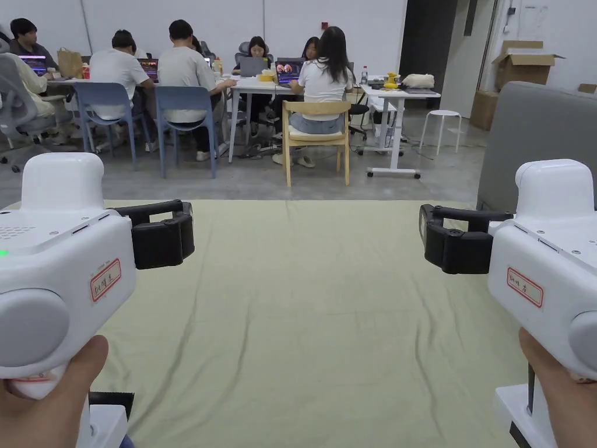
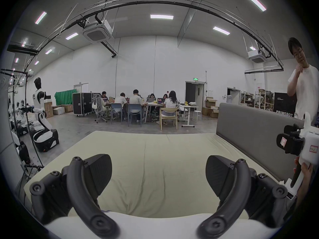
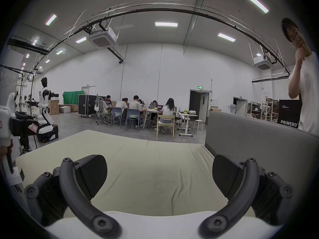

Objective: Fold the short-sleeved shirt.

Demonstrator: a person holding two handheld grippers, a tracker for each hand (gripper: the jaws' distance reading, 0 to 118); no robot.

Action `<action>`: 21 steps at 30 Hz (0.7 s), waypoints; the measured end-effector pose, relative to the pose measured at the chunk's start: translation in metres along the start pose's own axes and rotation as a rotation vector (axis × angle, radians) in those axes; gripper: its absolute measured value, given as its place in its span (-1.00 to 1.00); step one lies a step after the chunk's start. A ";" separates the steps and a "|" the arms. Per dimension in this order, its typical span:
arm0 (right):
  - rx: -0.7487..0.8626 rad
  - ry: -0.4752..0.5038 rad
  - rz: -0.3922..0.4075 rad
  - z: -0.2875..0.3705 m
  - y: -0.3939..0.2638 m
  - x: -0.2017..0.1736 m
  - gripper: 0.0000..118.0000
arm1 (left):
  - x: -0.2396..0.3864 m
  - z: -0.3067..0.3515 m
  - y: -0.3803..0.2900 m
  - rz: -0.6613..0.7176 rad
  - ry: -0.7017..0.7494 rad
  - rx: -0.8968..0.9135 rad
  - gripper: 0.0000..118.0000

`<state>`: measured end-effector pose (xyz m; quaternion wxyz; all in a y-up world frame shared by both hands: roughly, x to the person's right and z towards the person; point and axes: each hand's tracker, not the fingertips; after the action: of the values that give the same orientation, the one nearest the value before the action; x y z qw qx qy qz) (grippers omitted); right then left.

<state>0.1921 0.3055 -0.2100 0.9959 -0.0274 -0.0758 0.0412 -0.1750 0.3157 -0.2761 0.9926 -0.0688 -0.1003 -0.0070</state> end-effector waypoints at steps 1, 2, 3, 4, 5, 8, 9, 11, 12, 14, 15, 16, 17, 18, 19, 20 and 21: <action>0.002 -0.002 -0.002 0.000 0.000 0.000 1.00 | 0.000 0.000 0.000 -0.003 0.002 0.000 0.95; 0.001 -0.002 -0.003 0.000 0.000 0.001 1.00 | 0.000 0.000 0.000 -0.004 0.002 0.001 0.95; 0.001 -0.003 -0.005 -0.001 0.000 0.002 1.00 | 0.000 0.000 0.001 -0.004 0.003 0.003 0.95; -0.001 -0.003 -0.005 -0.001 0.000 0.002 1.00 | 0.000 0.000 0.001 -0.002 0.001 0.003 0.95; -0.002 -0.003 -0.006 -0.002 0.000 0.002 1.00 | -0.002 0.000 0.001 -0.001 0.002 0.003 0.95; -0.008 0.006 -0.010 -0.003 0.000 0.002 1.00 | -0.003 -0.001 0.001 -0.003 0.000 -0.005 0.95; -0.008 0.009 -0.012 -0.003 0.000 0.002 1.00 | -0.003 -0.001 0.000 -0.004 0.002 -0.006 0.95; -0.008 0.019 -0.014 -0.003 -0.001 0.001 1.00 | -0.003 -0.001 0.000 -0.004 -0.002 -0.010 0.95; -0.009 0.019 -0.021 -0.003 -0.001 0.001 1.00 | -0.003 -0.002 -0.001 -0.002 -0.005 -0.015 0.95; -0.014 0.026 -0.034 -0.004 -0.003 0.002 1.00 | -0.002 -0.003 -0.001 -0.003 -0.010 -0.021 0.95; -0.016 0.029 -0.043 -0.004 -0.003 0.003 1.00 | -0.001 -0.003 -0.002 -0.007 -0.011 -0.024 0.95; -0.021 0.034 -0.050 -0.005 -0.004 0.003 1.00 | 0.000 -0.003 -0.002 -0.012 -0.010 -0.028 0.95; -0.030 0.042 -0.052 -0.006 -0.004 0.003 1.00 | 0.000 -0.004 -0.002 -0.015 -0.010 -0.030 0.95; -0.034 0.042 -0.053 -0.006 -0.004 0.003 1.00 | 0.000 -0.005 -0.003 -0.017 -0.011 -0.029 0.95; -0.039 0.044 -0.051 -0.006 -0.005 0.002 1.00 | 0.000 -0.005 -0.003 -0.018 -0.014 -0.030 0.95; -0.043 0.047 -0.050 -0.007 -0.005 0.001 1.00 | 0.001 -0.005 -0.003 -0.018 -0.015 -0.032 0.95; -0.051 0.045 -0.045 -0.007 -0.005 -0.001 1.00 | 0.000 -0.006 -0.003 -0.019 -0.015 -0.033 0.95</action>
<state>0.1932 0.2998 -0.2169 0.9970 -0.0519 -0.0550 0.0162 -0.1739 0.3118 -0.2812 0.9904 -0.0843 -0.1080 -0.0175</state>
